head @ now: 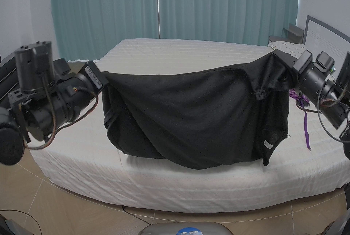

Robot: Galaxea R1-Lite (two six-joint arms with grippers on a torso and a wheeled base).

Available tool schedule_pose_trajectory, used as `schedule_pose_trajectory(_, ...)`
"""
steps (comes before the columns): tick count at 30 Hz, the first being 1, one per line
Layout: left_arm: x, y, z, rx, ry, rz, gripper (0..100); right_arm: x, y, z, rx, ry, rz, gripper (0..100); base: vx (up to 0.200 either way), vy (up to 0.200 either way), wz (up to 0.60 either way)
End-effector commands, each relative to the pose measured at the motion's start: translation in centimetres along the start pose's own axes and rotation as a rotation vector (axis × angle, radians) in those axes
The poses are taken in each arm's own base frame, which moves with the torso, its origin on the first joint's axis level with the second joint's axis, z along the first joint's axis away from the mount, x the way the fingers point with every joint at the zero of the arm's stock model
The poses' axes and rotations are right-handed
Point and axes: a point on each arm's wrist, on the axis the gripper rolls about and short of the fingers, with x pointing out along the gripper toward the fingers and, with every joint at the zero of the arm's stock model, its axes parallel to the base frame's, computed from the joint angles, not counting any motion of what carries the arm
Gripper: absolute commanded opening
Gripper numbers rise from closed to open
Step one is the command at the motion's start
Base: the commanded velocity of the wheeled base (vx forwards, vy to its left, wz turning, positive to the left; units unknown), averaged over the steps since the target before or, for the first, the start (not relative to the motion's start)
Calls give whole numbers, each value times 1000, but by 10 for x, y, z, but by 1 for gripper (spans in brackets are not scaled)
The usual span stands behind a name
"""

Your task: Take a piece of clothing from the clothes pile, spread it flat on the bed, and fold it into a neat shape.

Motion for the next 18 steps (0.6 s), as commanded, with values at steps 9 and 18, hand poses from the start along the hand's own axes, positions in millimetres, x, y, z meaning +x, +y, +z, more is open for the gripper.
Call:
schedule_pose_trajectory(9, 109, 23, -17, 7, 60, 99, 0, 84, -56, -18, -21, 15, -132, 0, 200, 0, 0)
schedule_pose_trajectory(18, 164, 48, -42, 12, 105, 158, 0, 115, -90, -33, -24, 26, -187, 0, 200, 0, 0)
